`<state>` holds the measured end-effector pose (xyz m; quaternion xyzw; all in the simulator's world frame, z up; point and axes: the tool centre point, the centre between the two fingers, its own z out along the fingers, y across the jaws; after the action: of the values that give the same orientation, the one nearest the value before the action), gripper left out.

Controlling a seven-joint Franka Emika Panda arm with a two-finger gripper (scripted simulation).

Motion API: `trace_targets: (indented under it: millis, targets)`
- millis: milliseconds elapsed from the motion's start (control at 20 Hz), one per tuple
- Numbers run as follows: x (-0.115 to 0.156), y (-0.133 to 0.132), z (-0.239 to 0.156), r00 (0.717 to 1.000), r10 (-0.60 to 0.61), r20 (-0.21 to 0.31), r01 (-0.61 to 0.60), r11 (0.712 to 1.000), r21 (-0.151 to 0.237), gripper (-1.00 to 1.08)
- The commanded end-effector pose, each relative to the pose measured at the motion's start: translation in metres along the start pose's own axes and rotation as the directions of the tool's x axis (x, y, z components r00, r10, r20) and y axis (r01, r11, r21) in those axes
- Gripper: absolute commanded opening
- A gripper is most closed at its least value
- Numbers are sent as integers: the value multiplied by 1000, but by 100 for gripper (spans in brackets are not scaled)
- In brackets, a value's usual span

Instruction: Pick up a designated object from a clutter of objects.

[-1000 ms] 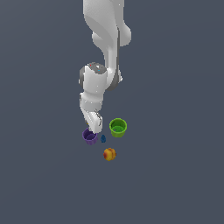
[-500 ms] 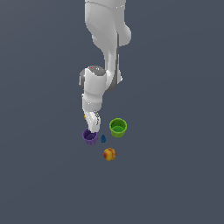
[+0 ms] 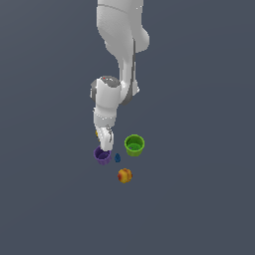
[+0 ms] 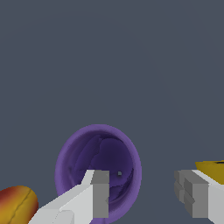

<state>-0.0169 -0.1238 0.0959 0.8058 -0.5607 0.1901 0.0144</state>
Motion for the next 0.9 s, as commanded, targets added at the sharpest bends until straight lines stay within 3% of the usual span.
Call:
trace_targets:
  millis: [0,550,600,850]
  targets:
    - [0,0,4,1000,1,0,-1,1000,0,28]
    - [0,1,28,1000,3,0,-3,1000,1,28]
    - [0,1,28,1000,3,0,-3,1000,1,-100]
    - [0,1,28,1000,3,0,-3,1000,1,-100]
